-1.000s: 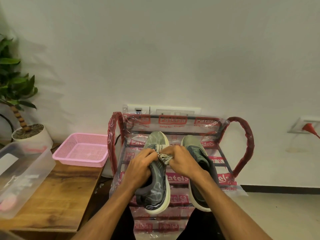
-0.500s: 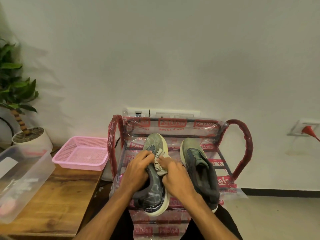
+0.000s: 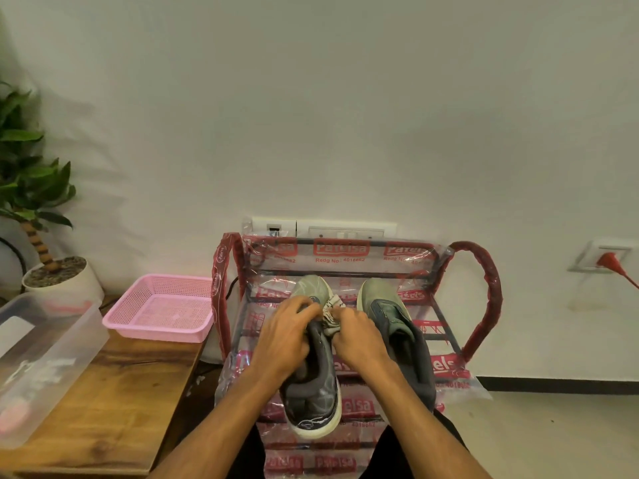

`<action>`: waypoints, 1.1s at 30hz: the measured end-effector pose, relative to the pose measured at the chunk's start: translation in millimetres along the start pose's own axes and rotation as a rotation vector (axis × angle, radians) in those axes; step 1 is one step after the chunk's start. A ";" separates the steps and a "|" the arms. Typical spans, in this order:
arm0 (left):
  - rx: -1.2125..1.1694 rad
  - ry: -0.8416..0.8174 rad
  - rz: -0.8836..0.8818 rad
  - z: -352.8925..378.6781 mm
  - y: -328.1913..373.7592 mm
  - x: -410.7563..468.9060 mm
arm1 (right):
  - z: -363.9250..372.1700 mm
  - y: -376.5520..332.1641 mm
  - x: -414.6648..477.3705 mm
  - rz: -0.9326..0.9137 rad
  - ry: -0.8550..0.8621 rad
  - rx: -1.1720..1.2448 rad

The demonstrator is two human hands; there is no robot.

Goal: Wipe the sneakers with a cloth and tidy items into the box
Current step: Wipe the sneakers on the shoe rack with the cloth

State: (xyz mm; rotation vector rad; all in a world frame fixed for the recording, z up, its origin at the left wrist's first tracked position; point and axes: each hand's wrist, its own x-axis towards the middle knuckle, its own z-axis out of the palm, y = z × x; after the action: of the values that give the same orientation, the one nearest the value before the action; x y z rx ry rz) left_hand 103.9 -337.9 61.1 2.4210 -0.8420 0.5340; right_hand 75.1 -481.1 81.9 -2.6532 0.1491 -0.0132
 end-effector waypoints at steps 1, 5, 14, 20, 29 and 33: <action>0.015 -0.014 -0.003 -0.9 2.2 1.5 | 0.6 1.1 -2.1 0.020 -0.009 0.033; 0.051 -0.052 0.017 -8.4 4.4 3.3 | -0.2 -2.4 -9.9 0.030 -0.033 0.188; 0.153 -0.256 -0.115 -13.1 0.1 -5.0 | 8.8 2.4 -7.0 0.046 -0.108 0.241; 0.157 -0.255 -0.159 -12.2 7.1 -7.5 | -2.8 1.2 26.7 0.097 0.177 0.224; 0.150 -0.234 -0.113 -2.1 1.0 -10.2 | 11.9 -6.0 61.6 -0.490 -0.050 -0.332; 0.147 -0.202 -0.113 2.8 1.2 -9.5 | 17.9 -5.3 74.7 -0.466 -0.012 -0.504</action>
State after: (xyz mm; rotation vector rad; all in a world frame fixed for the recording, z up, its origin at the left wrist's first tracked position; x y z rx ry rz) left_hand 96.7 -336.0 54.4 2.6725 -0.7642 0.3227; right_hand 150.6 -476.1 67.2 -3.1213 -0.5396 -0.1267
